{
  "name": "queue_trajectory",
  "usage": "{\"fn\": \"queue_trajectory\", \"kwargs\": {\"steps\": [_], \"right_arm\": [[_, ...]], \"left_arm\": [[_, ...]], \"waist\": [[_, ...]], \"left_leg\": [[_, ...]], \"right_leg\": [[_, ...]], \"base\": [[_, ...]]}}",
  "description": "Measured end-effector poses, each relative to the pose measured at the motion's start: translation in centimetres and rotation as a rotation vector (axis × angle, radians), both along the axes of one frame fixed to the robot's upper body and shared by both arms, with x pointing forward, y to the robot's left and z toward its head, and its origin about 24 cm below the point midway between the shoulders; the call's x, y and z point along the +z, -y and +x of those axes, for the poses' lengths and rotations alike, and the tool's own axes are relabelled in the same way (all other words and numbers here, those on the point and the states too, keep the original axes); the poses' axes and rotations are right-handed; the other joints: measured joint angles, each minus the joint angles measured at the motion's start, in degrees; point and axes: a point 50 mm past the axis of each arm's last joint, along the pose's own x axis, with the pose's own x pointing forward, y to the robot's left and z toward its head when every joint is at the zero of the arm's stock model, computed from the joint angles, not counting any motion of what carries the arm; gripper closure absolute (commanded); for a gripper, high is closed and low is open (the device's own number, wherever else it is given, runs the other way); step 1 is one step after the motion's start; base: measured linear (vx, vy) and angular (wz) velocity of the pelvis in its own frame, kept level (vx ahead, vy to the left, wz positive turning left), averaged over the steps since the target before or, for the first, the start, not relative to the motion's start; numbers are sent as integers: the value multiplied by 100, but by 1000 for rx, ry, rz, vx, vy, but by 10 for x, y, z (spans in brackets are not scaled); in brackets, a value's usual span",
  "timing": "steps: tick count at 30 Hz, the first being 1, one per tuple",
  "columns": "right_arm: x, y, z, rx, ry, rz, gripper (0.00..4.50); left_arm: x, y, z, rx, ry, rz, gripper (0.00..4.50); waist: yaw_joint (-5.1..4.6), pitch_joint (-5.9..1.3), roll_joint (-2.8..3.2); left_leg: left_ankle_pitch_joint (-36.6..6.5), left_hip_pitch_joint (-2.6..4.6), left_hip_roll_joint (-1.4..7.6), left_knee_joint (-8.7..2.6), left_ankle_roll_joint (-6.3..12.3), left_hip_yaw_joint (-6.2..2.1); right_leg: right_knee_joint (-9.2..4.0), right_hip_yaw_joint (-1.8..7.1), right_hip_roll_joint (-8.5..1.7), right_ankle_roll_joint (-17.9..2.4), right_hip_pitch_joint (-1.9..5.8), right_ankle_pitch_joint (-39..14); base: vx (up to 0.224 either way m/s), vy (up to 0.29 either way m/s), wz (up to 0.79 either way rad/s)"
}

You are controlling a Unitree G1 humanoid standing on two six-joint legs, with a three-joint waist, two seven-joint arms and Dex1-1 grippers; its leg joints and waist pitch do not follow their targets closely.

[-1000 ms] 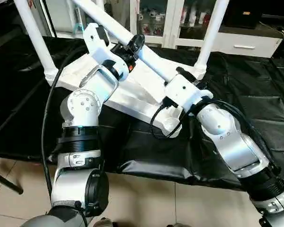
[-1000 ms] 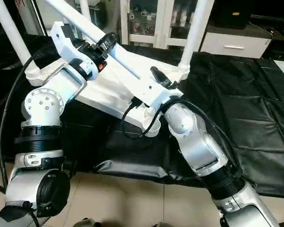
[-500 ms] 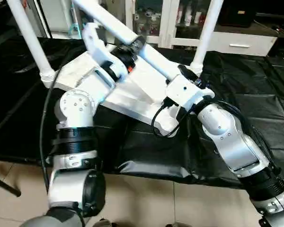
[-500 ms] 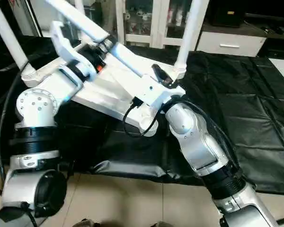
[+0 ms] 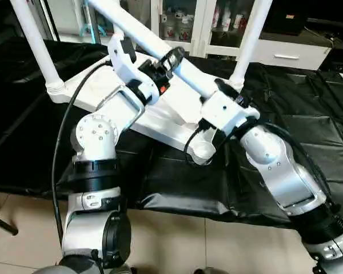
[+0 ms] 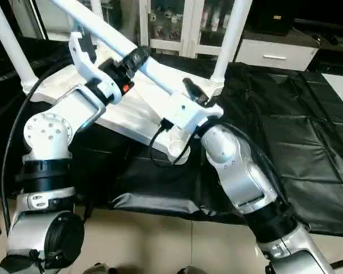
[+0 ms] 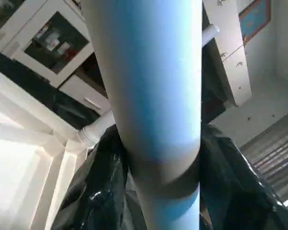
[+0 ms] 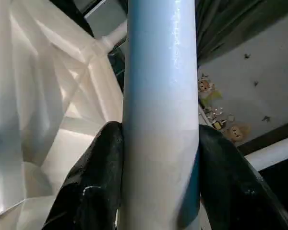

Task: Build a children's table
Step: Pick table leg

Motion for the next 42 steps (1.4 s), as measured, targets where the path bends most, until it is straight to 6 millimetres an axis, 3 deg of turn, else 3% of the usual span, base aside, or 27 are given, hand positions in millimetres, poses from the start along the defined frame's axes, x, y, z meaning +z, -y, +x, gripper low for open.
{"fn": "queue_trajectory", "kwargs": {"steps": [6, 11, 25, 26, 38, 42], "right_arm": [[3, 2, 2, -11, 8, -3, 269], [3, 0, 1, -19, 17, 22, 269], [1, -7, 0, 0, 11, 60, 269], [2, -7, 0, 6, 9, 66, 213], [23, -20, -12, 268, 12, 242, 118], [33, -16, -13, 364, -151, 456, 79]], "left_arm": [[3, 2, 6, -18, 9, 1, 264], [8, 2, 6, -27, 22, 22, 264], [10, -3, 6, -13, 34, 32, 264], [10, -3, 6, -11, 37, 31, 265], [5, -20, 14, 94, 47, 127, 273], [6, -21, 14, 77, 73, 169, 273]], "waist": [[-5, 0, 27], [5, -3, 90], [53, 0, 95], [59, 0, 95], [68, 0, 98], [69, 0, 98]], "left_leg": [[1, 3, 1, 0, -1, -5], [0, 5, 3, -1, -1, -8], [1, 8, 2, -1, -2, -7], [1, 7, 2, -1, -2, -7], [1, 9, 3, 0, -2, -8], [1, 9, 3, 0, 0, -7]], "right_leg": [[5, -3, 2, -1, 2, 3], [6, -6, 4, -3, 2, 4], [6, -3, 4, -8, 3, 7], [6, -4, 4, -8, 4, 7], [7, -4, 4, -8, 4, 7], [8, -4, 3, -9, 4, 8]], "base": [[0, 0, 0], [0, 0, 0], [0, 0, 0], [0, 0, 0], [0, 0, 0], [0, 0, 0]]}}
